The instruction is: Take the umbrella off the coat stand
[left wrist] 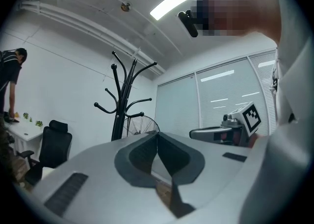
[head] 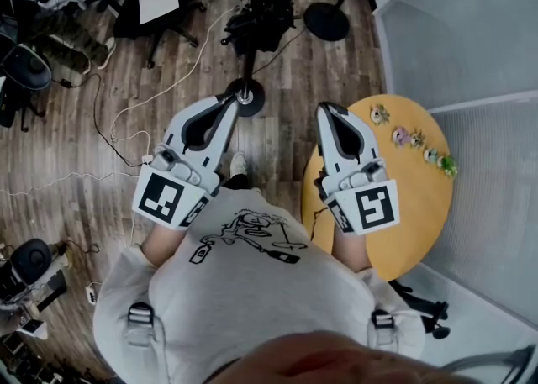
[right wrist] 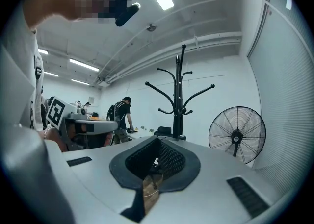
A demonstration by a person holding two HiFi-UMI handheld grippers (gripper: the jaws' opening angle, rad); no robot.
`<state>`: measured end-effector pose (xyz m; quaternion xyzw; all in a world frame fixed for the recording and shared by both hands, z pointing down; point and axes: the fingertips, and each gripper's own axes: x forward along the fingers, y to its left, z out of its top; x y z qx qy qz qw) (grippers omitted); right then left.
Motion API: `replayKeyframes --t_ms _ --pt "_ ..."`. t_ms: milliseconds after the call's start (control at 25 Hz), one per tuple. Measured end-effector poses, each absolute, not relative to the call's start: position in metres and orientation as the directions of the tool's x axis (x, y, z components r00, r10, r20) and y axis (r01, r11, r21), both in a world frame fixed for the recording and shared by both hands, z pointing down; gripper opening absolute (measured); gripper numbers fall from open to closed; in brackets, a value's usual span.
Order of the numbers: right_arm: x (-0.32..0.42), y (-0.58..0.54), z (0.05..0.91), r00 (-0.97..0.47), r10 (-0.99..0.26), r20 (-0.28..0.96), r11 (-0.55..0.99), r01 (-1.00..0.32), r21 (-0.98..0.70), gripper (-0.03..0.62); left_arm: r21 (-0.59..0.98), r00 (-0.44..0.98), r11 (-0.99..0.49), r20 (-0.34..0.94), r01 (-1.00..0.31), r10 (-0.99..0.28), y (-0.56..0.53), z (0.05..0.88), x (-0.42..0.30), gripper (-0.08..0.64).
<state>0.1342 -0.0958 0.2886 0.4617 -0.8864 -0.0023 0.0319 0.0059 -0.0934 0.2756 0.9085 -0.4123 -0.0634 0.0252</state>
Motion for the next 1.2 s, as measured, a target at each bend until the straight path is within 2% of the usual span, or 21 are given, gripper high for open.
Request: replayKeyframes --t_ms 760,1200 --pt "0.089 -0.190 0.281 -0.547 -0.835 0.061 0.550 -0.833 0.058 0.017 0.108 0.670 -0.679 -0.113 -0.726 -0.734 -0.192 0.271 -0.039 0.009" --pt "0.077 -0.211 0.292 -0.527 -0.846 0.077 0.532 -0.845 0.056 0.020 0.125 0.683 -0.689 -0.092 -0.714 -0.724 -0.212 0.285 -0.049 0.009"
